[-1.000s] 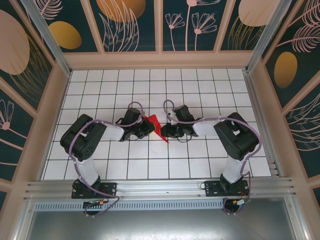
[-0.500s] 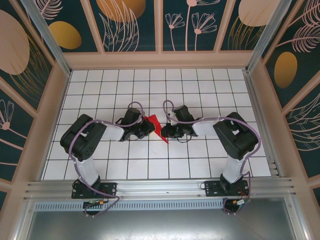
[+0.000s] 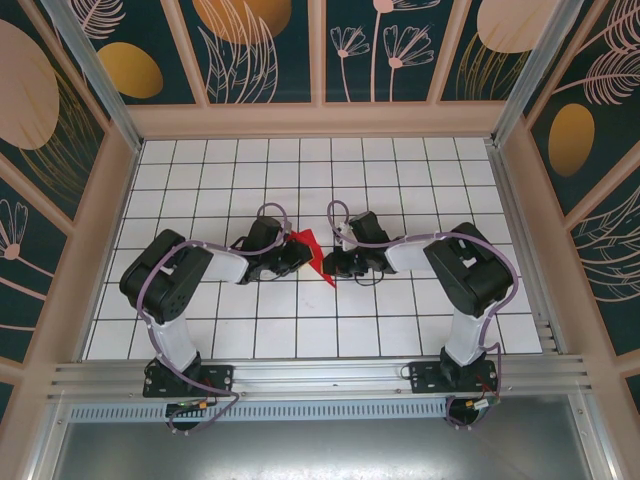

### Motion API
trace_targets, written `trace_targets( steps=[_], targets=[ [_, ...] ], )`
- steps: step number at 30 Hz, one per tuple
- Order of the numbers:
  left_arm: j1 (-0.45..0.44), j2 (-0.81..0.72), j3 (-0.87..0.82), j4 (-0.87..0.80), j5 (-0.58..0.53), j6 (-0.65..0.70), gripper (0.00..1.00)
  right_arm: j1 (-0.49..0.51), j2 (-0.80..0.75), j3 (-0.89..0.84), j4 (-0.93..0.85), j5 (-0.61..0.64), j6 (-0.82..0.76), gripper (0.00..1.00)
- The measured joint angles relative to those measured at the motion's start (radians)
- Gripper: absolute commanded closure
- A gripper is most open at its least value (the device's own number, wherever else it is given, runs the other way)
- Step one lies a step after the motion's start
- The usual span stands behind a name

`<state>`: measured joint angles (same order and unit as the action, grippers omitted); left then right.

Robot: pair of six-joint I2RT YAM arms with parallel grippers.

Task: Fold a paper plane with a square sheet of paper (pick it up from the middle)
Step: Fold the wing for the fifth time at the center of the table.

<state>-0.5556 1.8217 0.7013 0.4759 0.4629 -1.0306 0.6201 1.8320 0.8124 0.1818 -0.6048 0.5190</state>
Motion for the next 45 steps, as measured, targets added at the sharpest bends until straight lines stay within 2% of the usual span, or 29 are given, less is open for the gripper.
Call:
trace_targets(
  steps=[13, 21, 28, 37, 45],
  targets=[
    [-0.049, -0.006, -0.016, 0.042, -0.01, 0.006, 0.84, -0.01, 0.008, -0.003, 0.014, -0.025, 0.014, 0.91],
    [-0.053, -0.003, -0.015, 0.006, -0.053, 0.01, 0.87, -0.011, 0.004, -0.003, 0.02, -0.04, 0.026, 0.84],
    [-0.052, 0.0, -0.015, 0.007, -0.052, 0.01, 0.88, -0.011, -0.026, -0.033, 0.012, -0.049, 0.034, 0.81],
    [-0.052, 0.0, -0.015, 0.007, -0.053, 0.01, 0.88, -0.011, -0.056, -0.071, -0.016, -0.048, 0.037, 0.92],
    [-0.053, 0.001, -0.015, 0.006, -0.054, 0.01, 0.88, -0.018, -0.04, -0.069, -0.013, -0.063, 0.037, 0.93]
  ],
)
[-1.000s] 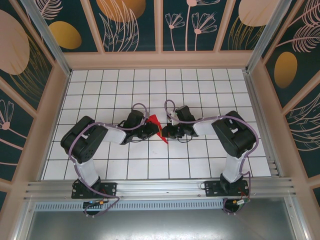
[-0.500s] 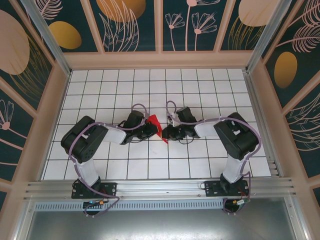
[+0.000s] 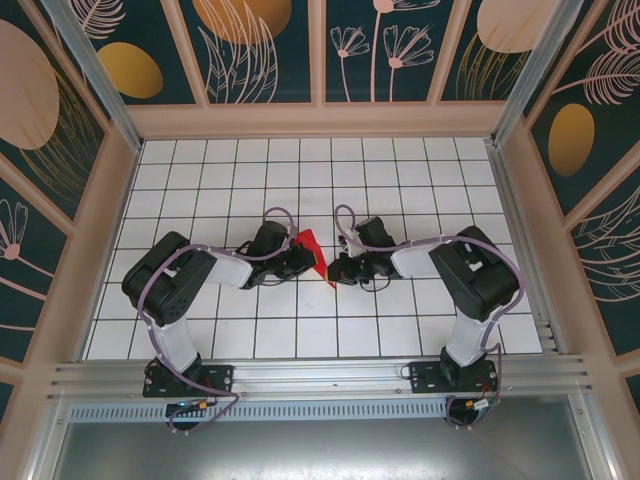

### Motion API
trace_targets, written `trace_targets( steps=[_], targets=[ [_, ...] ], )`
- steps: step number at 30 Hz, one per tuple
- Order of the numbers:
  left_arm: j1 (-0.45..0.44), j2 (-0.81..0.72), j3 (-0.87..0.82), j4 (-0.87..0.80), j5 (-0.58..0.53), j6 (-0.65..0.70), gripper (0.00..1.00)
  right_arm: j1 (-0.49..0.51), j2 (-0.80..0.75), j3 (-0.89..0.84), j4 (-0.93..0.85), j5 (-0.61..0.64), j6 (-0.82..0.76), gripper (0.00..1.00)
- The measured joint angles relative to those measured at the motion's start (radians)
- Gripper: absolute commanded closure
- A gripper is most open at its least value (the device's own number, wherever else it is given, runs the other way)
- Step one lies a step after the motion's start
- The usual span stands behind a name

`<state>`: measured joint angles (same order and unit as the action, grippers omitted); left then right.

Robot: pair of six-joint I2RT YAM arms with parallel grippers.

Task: Fold a paper plane with a square sheet of paper (pick it up from the middle)
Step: Fold the wing for the fifth time at the center of the table.

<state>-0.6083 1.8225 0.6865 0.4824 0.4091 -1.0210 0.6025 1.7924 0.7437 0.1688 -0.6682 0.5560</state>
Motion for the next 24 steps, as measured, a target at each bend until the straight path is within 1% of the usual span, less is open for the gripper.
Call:
trace_targets(
  steps=[6, 9, 14, 16, 20, 24],
  targets=[
    [0.0, 0.0, 0.008, -0.016, -0.003, 0.0, 0.89, -0.001, -0.008, 0.005, -0.016, 0.001, -0.008, 0.86],
    [0.0, 0.0, 0.018, -0.039, -0.008, 0.0, 0.89, 0.001, -0.031, 0.005, -0.053, 0.024, -0.043, 0.84],
    [-0.001, 0.0, 0.034, -0.072, -0.018, 0.0, 0.89, 0.001, -0.062, 0.005, -0.116, 0.043, -0.119, 0.84],
    [-0.001, 0.0, 0.038, -0.08, -0.018, 0.0, 0.89, 0.001, -0.062, 0.005, -0.132, 0.047, -0.139, 0.86],
    [-0.001, 0.001, 0.044, -0.091, -0.018, 0.0, 0.9, 0.001, -0.06, 0.005, -0.145, 0.051, -0.159, 0.88],
    [-0.001, 0.002, 0.045, -0.095, -0.018, 0.0, 0.9, 0.001, -0.055, 0.005, -0.145, 0.054, -0.158, 0.87]
  ],
)
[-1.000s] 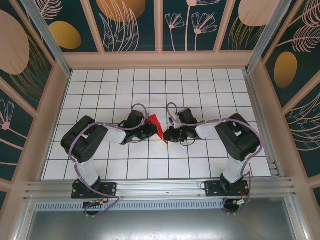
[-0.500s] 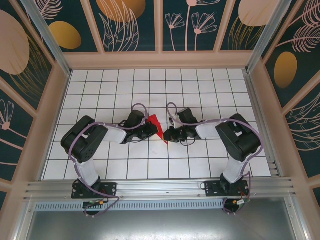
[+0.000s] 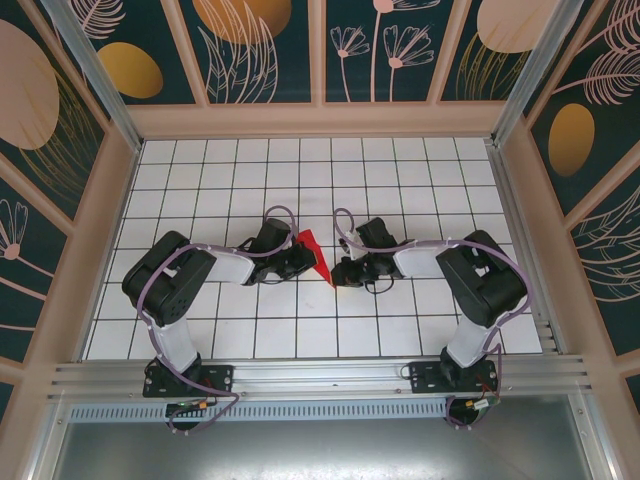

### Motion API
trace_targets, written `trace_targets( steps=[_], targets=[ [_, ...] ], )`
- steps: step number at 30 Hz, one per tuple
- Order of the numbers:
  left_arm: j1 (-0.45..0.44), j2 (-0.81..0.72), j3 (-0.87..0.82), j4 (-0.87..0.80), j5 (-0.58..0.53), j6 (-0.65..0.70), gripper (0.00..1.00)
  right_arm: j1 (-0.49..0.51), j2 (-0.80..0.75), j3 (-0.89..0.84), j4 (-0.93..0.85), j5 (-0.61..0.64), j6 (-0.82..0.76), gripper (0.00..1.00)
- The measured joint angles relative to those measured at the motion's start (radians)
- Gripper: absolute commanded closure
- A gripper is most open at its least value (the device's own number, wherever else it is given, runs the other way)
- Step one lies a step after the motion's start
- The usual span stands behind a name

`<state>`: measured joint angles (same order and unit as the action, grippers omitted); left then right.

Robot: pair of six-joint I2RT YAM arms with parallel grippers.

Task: Fold a paper plane with a square sheet of paper (pick it up from the middle)
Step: Fold the wing for the fifth time at the center of the table.

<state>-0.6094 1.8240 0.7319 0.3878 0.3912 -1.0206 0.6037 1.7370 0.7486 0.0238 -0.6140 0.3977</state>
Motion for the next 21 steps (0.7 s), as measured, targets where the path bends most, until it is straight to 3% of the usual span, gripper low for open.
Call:
trace_targets(
  steps=[8, 12, 16, 21],
  targets=[
    [-0.001, 0.0, 0.002, -0.004, -0.003, 0.0, 0.9, 0.002, -0.085, 0.001, -0.039, 0.05, 0.01, 0.77],
    [0.0, 0.0, 0.002, -0.004, -0.003, 0.0, 0.9, 0.003, -0.14, 0.012, -0.034, 0.069, 0.031, 0.88],
    [0.0, 0.0, 0.002, -0.005, -0.003, 0.0, 0.9, 0.02, -0.087, 0.056, -0.021, 0.071, 0.055, 1.0],
    [-0.001, 0.0, 0.002, -0.005, -0.003, 0.0, 0.9, 0.052, 0.017, 0.116, -0.013, 0.071, 0.065, 1.0]
  ],
)
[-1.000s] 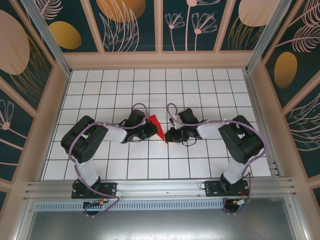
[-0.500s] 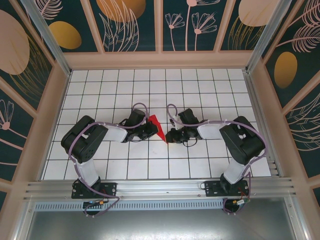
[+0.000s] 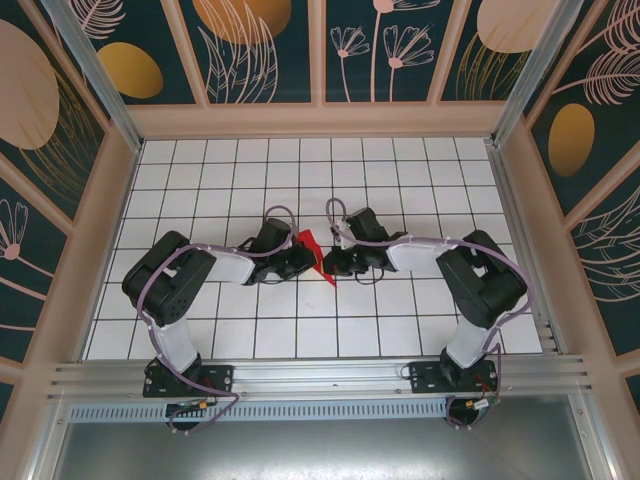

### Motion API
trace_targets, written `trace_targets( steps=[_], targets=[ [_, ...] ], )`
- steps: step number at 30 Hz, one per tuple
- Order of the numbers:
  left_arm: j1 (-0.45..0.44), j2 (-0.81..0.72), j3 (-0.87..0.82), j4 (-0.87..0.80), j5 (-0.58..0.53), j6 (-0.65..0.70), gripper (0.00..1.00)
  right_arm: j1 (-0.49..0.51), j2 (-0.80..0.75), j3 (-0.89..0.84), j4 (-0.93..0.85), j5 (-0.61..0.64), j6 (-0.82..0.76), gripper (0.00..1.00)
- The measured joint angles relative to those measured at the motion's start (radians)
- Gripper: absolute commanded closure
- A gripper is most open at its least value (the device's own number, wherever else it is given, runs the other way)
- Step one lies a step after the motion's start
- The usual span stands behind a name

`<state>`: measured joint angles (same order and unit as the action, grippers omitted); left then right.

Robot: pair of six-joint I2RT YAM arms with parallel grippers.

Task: Fold a paper plane with a square sheet of paper (pick it up from the middle)
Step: Fold the wing for the fifth time at the center of the table.

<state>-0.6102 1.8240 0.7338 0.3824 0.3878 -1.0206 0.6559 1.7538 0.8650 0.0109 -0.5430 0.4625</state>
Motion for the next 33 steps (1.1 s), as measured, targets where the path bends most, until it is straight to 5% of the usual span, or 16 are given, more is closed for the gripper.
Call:
trace_targets(
  steps=[33],
  targets=[
    [-0.012, 0.009, 0.047, -0.084, -0.04, 0.0, 0.94, 0.005, 0.011, -0.05, -0.01, 0.019, -0.089, 1.0]
  ],
)
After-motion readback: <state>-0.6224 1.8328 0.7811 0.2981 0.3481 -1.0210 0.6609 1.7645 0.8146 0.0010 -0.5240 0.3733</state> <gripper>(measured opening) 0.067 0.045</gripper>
